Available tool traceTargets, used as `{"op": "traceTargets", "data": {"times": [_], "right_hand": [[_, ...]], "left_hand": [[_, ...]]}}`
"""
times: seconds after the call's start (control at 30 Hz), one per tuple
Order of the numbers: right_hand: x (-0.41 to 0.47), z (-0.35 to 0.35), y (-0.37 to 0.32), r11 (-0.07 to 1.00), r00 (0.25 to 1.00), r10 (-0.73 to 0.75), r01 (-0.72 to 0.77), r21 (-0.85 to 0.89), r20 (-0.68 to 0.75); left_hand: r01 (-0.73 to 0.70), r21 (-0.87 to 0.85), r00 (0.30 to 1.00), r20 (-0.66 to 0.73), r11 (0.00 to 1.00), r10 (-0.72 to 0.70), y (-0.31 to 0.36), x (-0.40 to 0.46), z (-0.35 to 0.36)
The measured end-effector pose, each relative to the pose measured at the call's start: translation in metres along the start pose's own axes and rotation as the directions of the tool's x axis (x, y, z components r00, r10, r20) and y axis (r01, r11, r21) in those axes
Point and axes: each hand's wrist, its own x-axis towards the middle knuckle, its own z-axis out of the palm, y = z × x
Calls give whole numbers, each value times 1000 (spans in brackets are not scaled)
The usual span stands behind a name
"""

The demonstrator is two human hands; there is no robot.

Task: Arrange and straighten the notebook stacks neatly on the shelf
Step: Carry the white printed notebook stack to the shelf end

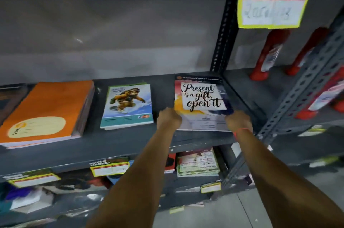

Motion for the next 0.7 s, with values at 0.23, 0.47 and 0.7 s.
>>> {"op": "traceTargets", "data": {"times": [0.23,0.47,0.7], "right_hand": [[14,-10,2,986,995,36,-50,157,88],[8,-24,-3,966,995,58,-77,247,82],[-8,-42,-12,932,990,-34,-18,362,135]], "left_hand": [[165,-224,985,-5,961,-171,6,-2,1],[186,-318,982,17,930,-190,19,-9,-5],[106,-374,993,-1,921,-114,16,-24,-30]]}}
